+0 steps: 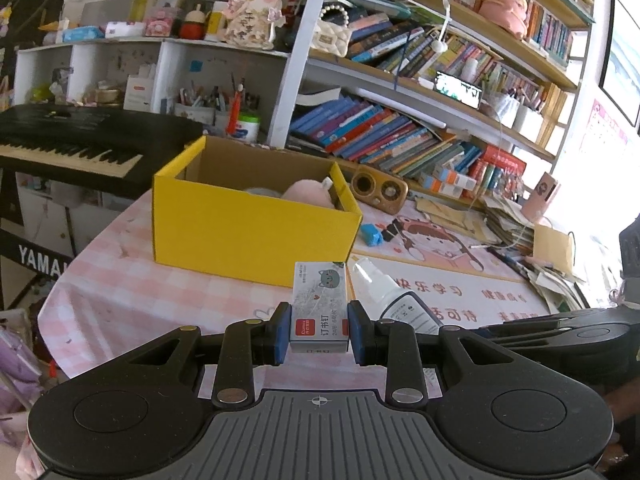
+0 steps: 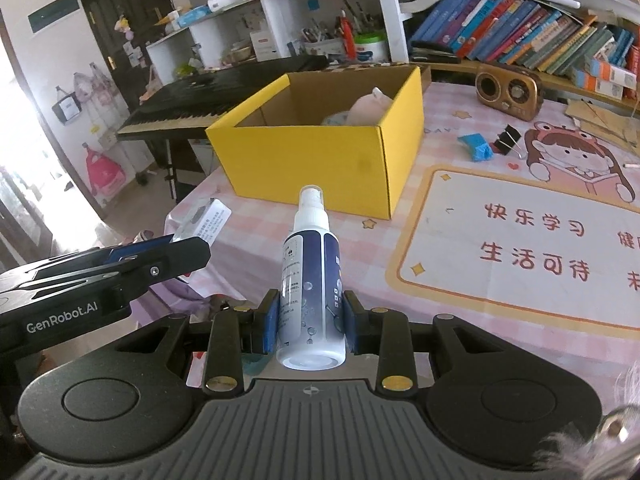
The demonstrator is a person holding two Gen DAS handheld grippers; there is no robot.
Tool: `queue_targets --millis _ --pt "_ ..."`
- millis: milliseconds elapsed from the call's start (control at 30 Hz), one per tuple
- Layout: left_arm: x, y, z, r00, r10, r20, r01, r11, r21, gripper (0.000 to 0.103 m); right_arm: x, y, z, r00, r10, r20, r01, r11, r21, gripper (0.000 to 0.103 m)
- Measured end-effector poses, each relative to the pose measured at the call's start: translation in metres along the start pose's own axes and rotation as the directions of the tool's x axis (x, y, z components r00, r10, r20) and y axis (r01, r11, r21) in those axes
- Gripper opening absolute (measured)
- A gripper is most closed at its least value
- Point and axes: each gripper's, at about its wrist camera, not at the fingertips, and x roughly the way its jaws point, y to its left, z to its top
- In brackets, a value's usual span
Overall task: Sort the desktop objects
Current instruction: 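Lift and carry the spray bottle and card box toward the yellow box with both tools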
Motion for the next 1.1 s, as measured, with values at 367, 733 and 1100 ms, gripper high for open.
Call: queue_targets --millis 367,733,1100 --pt "0.003 0.015 0.011 0.999 0.030 0.016 -0.030 0.999 -0.030 0.029 0.012 0.009 0.018 1.000 0.024 0.001 -0.024 1.000 -0.018 0.030" --pt "0.021 0.030 0.025 0.993 0.108 0.050 -0.103 0.991 -0.089 0.029 0.034 0.004 0.054 0.998 0.070 -0.003 -0.070 0.996 -0.060 0.030" --pt "0.062 0.038 0.079 0.978 0.163 0.131 -0.156 0.986 -0.061 0.029 0.062 -0.013 0.127 0.987 0.135 0.084 -0.129 0.989 -0.078 0.030"
